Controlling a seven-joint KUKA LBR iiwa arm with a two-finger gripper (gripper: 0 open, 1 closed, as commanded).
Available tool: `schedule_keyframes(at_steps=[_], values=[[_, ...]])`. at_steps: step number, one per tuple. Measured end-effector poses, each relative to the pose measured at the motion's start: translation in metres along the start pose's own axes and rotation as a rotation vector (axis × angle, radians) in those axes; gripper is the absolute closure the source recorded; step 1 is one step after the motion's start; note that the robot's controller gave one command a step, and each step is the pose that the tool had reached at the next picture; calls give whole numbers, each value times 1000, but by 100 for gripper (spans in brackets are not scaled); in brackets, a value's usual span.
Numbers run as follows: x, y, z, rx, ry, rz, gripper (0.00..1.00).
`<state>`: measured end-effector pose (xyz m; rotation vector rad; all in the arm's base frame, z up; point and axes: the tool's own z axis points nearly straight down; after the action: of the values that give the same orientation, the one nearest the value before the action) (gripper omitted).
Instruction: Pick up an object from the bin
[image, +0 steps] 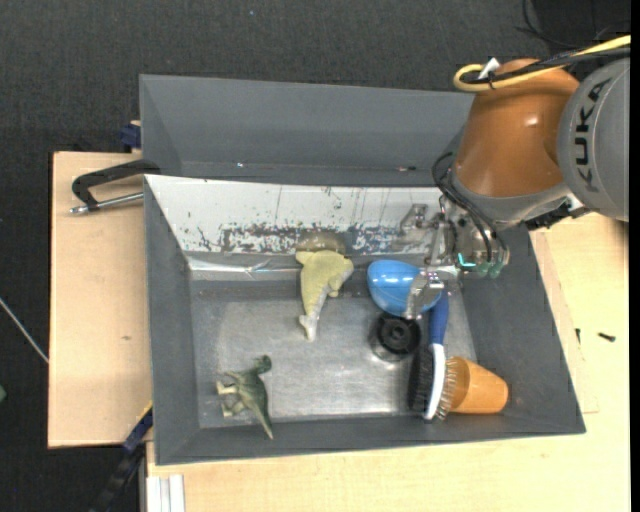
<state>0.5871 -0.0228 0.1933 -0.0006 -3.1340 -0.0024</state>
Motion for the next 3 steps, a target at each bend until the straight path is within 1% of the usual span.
schedule_keyframes(at_steps=[1,2,3], values=[[-10,-2,119,-6,-13,532,0],[-12,-12,91,-5,-15,760,0],[6,-9,88,-4,-5,1047,0]])
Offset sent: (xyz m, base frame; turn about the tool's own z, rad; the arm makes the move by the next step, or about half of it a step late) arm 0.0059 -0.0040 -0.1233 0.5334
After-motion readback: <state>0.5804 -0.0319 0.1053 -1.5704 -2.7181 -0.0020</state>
